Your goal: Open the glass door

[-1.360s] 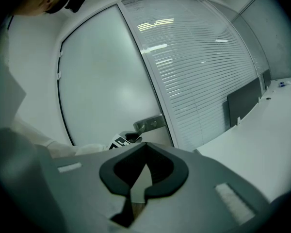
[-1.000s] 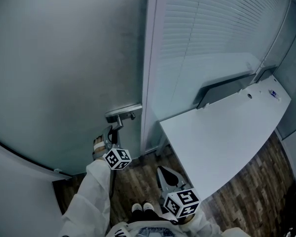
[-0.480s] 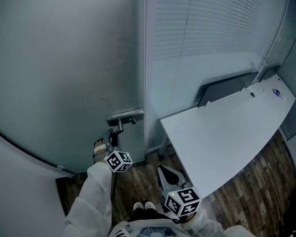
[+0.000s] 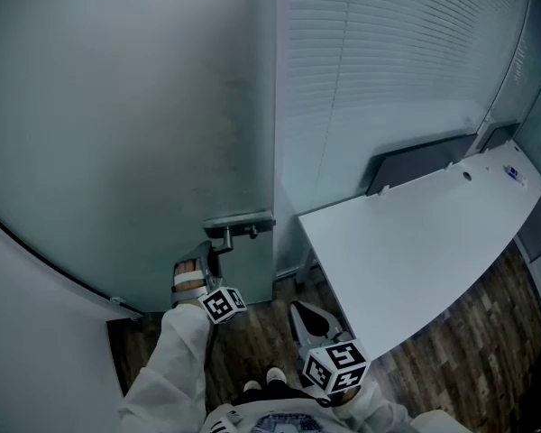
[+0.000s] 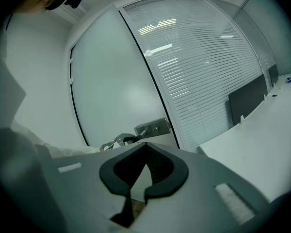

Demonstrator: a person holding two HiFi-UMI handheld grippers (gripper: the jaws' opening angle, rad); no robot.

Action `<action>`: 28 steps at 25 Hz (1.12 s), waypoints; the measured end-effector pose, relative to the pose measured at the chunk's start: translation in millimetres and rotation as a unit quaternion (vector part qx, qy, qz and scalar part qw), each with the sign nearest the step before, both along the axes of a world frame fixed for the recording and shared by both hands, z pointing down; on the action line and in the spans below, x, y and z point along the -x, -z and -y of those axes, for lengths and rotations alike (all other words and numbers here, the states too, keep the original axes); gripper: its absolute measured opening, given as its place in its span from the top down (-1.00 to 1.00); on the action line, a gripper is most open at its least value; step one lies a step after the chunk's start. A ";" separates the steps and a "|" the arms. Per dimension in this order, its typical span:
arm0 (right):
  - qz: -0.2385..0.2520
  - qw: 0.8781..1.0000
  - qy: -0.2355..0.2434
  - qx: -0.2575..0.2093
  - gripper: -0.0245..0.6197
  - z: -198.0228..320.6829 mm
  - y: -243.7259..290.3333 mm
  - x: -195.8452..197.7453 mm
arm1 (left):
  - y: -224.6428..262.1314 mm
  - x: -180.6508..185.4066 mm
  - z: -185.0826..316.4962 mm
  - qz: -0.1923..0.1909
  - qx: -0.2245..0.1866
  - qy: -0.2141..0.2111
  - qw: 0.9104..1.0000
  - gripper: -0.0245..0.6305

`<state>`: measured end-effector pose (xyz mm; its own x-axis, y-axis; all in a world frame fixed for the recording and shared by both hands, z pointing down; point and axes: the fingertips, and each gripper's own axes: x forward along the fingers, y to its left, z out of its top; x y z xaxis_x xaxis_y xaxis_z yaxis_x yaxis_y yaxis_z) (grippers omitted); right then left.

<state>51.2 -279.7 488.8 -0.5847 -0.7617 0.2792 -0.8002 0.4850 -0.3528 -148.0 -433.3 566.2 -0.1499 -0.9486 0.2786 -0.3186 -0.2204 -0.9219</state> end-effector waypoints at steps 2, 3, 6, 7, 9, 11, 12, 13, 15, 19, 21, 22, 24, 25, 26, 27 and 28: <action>-0.001 1.000 0.005 -0.002 0.91 -4.6 2.5 3.9 | 6.6 -0.6 -7.0 0.025 -0.005 -0.002 1.000 0.58; -0.001 1.000 0.007 -0.003 0.91 -6.7 3.3 5.4 | 8.6 -1.0 -10.3 0.036 -0.003 -0.003 0.999 0.58; 0.000 1.000 0.007 -0.007 0.91 -13.8 7.9 9.0 | 10.3 -3.2 -20.1 0.051 0.007 -0.010 0.999 0.58; 0.001 1.000 0.007 -0.009 0.91 -16.5 10.6 10.2 | 10.8 -3.3 -23.6 0.058 0.008 -0.012 0.998 0.58; 0.000 1.000 0.006 -0.013 0.91 -22.9 14.8 11.9 | 10.1 -1.9 -31.5 0.076 0.009 -0.017 0.997 0.58; -0.002 1.000 0.001 -0.017 0.91 -31.4 16.9 11.5 | 7.3 0.2 -40.1 0.105 0.014 -0.024 0.994 0.58; -0.002 1.000 -0.003 -0.018 0.91 -36.3 17.4 10.8 | 6.1 0.2 -44.1 0.118 0.016 -0.029 0.993 0.58; -0.002 1.000 -0.008 -0.017 0.91 -41.6 18.0 10.1 | 5.6 -0.7 -47.9 0.124 0.019 -0.036 0.991 0.58; 0.001 1.000 -0.016 -0.014 0.91 -54.2 19.9 10.5 | 6.8 -2.4 -55.2 0.122 0.021 -0.045 0.991 0.58; 0.003 1.000 -0.028 -0.011 0.91 -74.3 19.2 13.8 | 11.2 -0.5 -64.0 0.130 0.011 -0.049 0.990 0.59; 0.003 0.999 -0.033 -0.011 0.91 -80.6 18.2 12.8 | 11.4 0.4 -66.9 0.135 0.013 -0.051 0.989 0.59; 0.002 0.999 -0.036 -0.011 0.91 -84.5 17.7 11.3 | 10.7 0.3 -68.7 0.136 0.015 -0.052 0.989 0.59; 0.001 0.999 -0.042 -0.012 0.91 -94.9 13.2 6.1 | 6.1 -1.0 -74.5 0.139 0.020 -0.056 0.988 0.59; 0.000 0.999 -0.047 -0.013 0.91 -101.8 8.5 2.8 | 1.7 -2.0 -79.8 0.140 0.024 -0.058 0.988 0.59; -0.001 0.999 -0.051 -0.014 0.91 -110.0 3.3 -0.5 | -2.9 -3.2 -87.2 0.136 0.027 -0.058 0.989 0.59; -0.002 0.998 -0.054 -0.016 0.91 -119.1 -0.5 -3.2 | -5.6 -4.2 -96.5 0.129 0.029 -0.058 0.990 0.59; -0.001 0.998 -0.057 -0.017 0.91 -128.0 -1.2 -5.0 | -4.5 -4.4 -106.6 0.122 0.027 -0.056 0.991 0.59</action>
<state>56.2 -151.7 490.0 -0.4933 -0.8321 0.2536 -0.8516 0.4026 -0.3356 -143.6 -326.7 570.7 -0.1136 -0.9478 0.2980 -0.0580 -0.2931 -0.9543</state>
